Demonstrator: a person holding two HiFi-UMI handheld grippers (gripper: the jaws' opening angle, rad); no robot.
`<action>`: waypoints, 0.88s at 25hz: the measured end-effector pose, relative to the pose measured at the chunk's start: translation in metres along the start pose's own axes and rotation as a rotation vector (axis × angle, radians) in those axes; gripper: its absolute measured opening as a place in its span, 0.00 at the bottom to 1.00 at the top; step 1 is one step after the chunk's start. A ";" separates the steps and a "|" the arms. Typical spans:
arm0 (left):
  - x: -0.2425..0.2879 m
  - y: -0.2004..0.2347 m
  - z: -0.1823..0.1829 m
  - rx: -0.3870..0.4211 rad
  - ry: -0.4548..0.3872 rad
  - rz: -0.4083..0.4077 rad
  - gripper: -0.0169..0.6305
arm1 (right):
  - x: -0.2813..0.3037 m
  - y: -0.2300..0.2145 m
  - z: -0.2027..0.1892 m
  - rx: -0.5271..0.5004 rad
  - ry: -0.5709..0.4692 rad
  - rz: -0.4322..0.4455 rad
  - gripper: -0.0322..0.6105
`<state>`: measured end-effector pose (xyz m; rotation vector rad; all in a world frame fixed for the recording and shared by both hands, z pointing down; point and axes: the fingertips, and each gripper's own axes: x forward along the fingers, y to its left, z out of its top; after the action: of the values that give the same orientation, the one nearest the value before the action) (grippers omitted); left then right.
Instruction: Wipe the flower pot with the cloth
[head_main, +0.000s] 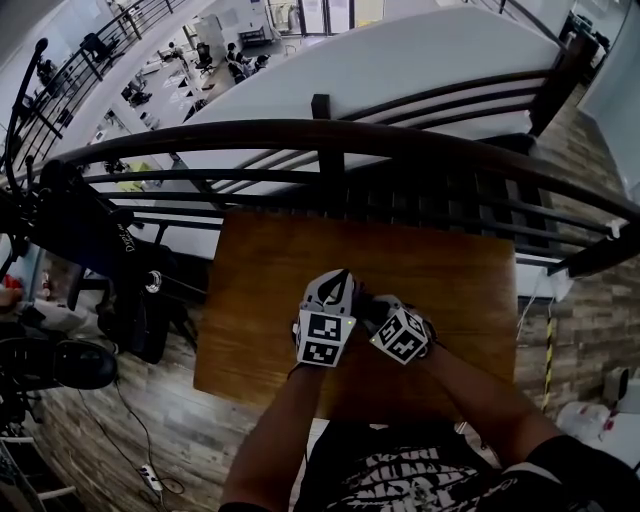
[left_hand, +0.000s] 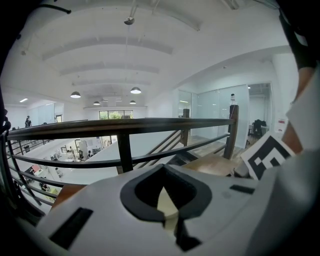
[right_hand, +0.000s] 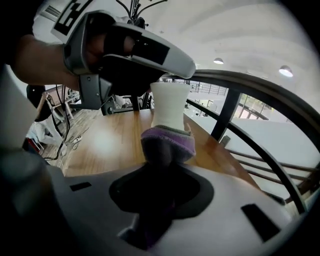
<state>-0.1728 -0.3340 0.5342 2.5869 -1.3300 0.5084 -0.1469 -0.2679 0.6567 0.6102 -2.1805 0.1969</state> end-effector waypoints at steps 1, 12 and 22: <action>0.000 -0.001 -0.001 0.000 0.004 -0.001 0.02 | 0.000 -0.002 0.000 -0.005 0.001 -0.003 0.17; 0.005 -0.003 -0.008 0.006 0.018 -0.009 0.02 | 0.007 -0.036 0.003 -0.057 0.027 -0.040 0.17; 0.005 -0.002 -0.008 0.002 0.005 -0.009 0.02 | 0.016 -0.078 0.024 -0.123 0.042 -0.103 0.17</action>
<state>-0.1699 -0.3337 0.5431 2.5900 -1.3163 0.5150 -0.1339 -0.3500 0.6486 0.6405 -2.0973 0.0205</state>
